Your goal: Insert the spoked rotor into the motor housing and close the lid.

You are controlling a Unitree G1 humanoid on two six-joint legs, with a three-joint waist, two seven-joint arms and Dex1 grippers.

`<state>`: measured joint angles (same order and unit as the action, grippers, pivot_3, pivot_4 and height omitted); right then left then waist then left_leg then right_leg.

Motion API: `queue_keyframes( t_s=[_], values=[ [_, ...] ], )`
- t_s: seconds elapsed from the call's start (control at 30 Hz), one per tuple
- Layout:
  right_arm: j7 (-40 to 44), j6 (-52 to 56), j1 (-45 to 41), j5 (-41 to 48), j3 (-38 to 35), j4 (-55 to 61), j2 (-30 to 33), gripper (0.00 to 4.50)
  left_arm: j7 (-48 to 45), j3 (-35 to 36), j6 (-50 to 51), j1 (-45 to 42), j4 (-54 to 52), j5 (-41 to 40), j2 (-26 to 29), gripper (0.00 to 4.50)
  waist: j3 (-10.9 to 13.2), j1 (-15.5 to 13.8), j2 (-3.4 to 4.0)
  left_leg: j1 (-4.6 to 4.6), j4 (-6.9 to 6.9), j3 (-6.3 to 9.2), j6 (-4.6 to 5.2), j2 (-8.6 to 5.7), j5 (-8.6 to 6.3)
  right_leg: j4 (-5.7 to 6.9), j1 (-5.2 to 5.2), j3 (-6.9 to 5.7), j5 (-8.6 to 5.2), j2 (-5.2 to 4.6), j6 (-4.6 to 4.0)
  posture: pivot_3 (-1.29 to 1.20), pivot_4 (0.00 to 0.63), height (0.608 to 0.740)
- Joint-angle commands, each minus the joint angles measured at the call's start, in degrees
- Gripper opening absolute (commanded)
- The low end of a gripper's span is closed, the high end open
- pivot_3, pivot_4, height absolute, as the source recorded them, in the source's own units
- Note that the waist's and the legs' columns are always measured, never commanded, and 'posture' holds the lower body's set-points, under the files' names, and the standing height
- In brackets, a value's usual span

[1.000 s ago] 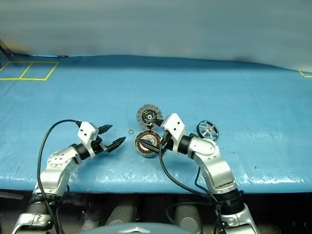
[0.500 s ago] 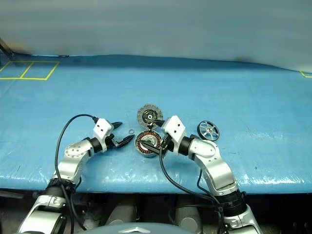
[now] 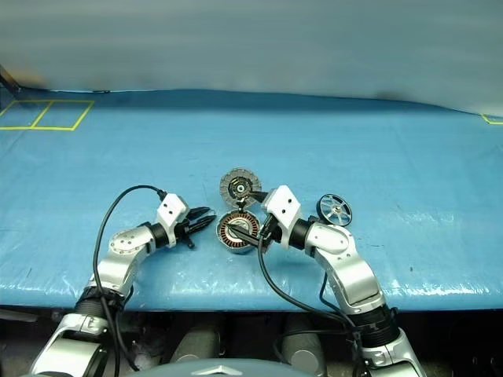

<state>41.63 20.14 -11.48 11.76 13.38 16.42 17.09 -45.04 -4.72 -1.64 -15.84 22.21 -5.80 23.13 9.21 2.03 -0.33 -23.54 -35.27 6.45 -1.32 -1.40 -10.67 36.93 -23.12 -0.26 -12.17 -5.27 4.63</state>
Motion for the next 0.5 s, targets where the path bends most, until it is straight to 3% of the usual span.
queue_keyframes(
  t_s=[0.03,0.2,0.33,0.5],
  values=[
    [-0.5,-1.6,-0.9,0.2,0.2,0.6,-0.3,4.5,2.5,0.9,0.4,1.4,0.5,1.2,0.8,0.65,0.0,0.0,0.0,0.01,0.0,0.0,0.0,0.0,0.0,0.0,0.0,0.0,0.0,0.0,-0.01,0.0,0.15,0.74],
    [-0.9,-1.4,-0.4,0.7,-0.6,0.3,0.3,4.5,5.0,2.4,-1.4,2.1,-0.5,0.2,0.4,0.65,0.0,0.1,0.0,0.01,0.0,0.01,0.0,0.0,0.0,0.0,0.01,0.0,-0.01,0.0,-0.01,0.0,0.15,0.74],
    [-0.4,-0.8,2.1,2.1,-3.6,0.8,2.8,4.5,1.0,5.8,0.9,3.7,-7.1,-7.7,-0.1,0.65,0.0,0.0,-0.01,-0.03,0.01,0.02,0.0,0.0,0.0,-0.02,-0.01,0.0,-0.01,0.0,-0.01,0.0,0.15,0.74],
    [6.0,-1.0,5.9,9.3,-7.0,2.1,6.3,4.5,-5.7,5.1,6.0,5.9,-16.6,-11.9,3.9,0.65,0.0,-0.5,-0.03,-0.24,0.02,0.0,0.02,-0.02,-0.01,-0.07,-0.17,0.0,-0.01,-0.04,-0.03,0.0,0.15,0.74]
  ],
)
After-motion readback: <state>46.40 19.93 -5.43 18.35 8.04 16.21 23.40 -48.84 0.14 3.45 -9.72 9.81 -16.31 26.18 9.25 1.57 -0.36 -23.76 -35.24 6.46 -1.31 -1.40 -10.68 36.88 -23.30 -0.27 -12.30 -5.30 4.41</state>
